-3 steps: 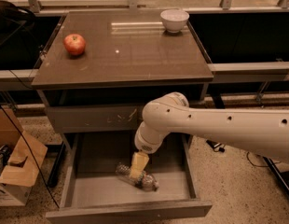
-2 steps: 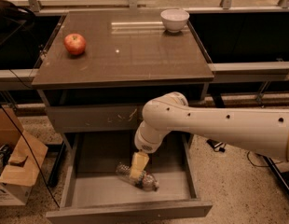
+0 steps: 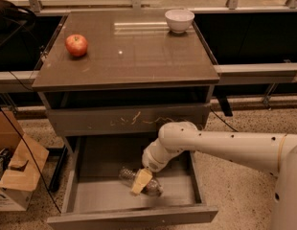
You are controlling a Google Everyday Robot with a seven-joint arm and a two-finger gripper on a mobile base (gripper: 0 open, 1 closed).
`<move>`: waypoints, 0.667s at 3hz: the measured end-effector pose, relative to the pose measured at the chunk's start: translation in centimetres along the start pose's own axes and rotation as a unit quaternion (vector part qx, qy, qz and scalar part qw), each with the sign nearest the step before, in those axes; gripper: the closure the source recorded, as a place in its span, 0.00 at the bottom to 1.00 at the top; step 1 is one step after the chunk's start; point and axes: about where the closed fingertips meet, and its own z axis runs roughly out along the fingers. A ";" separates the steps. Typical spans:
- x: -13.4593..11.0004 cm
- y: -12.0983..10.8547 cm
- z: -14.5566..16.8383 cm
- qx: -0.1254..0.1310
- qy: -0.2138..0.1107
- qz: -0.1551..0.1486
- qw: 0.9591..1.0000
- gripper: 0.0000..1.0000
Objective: Pick water bottle from middle drawer and place on counter
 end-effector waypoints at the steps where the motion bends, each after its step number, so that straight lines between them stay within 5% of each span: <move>1: 1.9 -0.7 5.6 -0.015 -0.025 0.038 0.999 0.00; 2: 3.4 -2.2 10.3 -0.027 -0.048 0.075 0.996 0.00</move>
Offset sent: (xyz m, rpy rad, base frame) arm 0.0290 0.0253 -0.1712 0.1728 0.1526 -0.2004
